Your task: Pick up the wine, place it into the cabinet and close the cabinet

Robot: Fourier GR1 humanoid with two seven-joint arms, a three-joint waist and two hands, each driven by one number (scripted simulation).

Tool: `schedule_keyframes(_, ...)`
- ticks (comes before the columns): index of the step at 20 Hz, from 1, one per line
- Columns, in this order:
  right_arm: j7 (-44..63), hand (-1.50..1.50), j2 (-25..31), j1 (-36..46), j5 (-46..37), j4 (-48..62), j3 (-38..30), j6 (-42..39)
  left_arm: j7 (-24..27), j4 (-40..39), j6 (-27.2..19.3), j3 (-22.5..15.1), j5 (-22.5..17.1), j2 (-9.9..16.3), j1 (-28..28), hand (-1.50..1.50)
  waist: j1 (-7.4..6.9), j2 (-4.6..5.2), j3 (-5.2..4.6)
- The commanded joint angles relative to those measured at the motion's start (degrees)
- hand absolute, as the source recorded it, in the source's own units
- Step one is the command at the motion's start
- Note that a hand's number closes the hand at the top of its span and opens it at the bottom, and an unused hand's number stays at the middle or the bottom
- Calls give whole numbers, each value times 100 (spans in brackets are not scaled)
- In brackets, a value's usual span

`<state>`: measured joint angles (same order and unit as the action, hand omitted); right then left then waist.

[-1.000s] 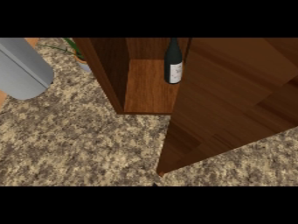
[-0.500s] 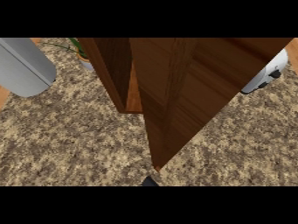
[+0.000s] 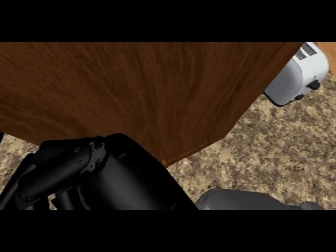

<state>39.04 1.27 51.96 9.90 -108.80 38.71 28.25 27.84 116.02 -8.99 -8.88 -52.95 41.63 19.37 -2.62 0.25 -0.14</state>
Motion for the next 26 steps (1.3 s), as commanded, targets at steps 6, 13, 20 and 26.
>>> schedule_keyframes(6,-842,150,-125,1950,79,2556,-753,-177,-85,-91,-127,-32,212,-310,-233,-150,86,5,3)
schedule_keyframes(13,-1431,150,-126,1968,337,3755,-1524,-1009,-621,307,-274,391,78,-223,-282,-150,144,-8,13)
schedule_keyframes(20,-2436,150,213,1782,410,4721,-2173,-1764,-467,-70,166,583,219,-305,-146,-150,107,14,11)
schedule_keyframes(26,-2701,150,127,1886,68,5121,-2092,-1605,-530,-366,-15,323,482,-509,-633,-150,189,34,8)
